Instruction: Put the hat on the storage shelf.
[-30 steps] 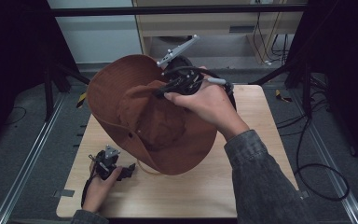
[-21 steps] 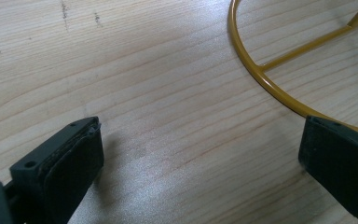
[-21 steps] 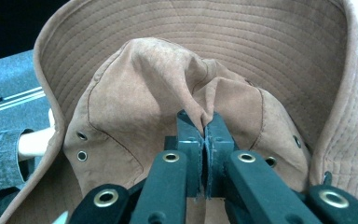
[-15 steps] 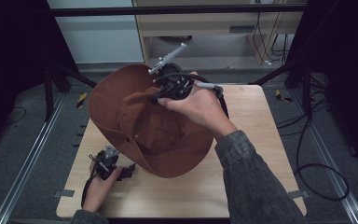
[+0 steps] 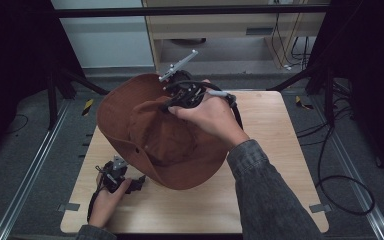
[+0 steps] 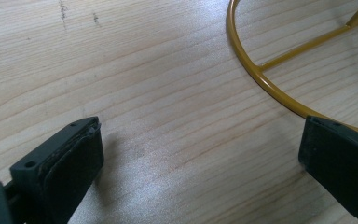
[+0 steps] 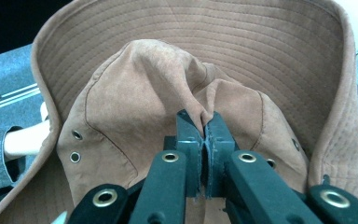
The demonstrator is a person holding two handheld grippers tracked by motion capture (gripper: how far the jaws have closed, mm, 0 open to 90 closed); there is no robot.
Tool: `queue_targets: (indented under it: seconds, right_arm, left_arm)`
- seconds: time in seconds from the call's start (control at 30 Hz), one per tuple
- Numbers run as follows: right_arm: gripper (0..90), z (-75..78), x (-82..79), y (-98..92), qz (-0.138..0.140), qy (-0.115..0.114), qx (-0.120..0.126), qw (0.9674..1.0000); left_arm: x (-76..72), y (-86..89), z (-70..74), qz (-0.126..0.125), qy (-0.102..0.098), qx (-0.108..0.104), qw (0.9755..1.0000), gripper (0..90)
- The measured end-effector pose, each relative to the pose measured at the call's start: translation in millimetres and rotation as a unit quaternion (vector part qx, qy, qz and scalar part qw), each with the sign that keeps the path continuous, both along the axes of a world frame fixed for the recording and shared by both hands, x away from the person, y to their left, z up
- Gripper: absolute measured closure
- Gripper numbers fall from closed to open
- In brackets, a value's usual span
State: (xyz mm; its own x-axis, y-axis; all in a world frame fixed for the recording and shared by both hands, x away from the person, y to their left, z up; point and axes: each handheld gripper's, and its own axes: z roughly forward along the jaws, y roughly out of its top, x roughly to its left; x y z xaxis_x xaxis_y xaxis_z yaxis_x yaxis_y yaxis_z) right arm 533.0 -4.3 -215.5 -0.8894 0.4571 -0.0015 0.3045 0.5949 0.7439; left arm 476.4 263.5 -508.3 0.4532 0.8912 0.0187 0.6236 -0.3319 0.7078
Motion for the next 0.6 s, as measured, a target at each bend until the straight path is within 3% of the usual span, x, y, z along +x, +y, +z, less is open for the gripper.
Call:
queue_targets:
  seconds: [0.6]
  right_arm:
    - [86.5,-7.0,3.5,3.9,-0.004,0.008,-0.006,0.9999]
  left_arm:
    - [-0.2,-1.1,-0.2,0.0,-0.001,-0.001,1.0,0.0]
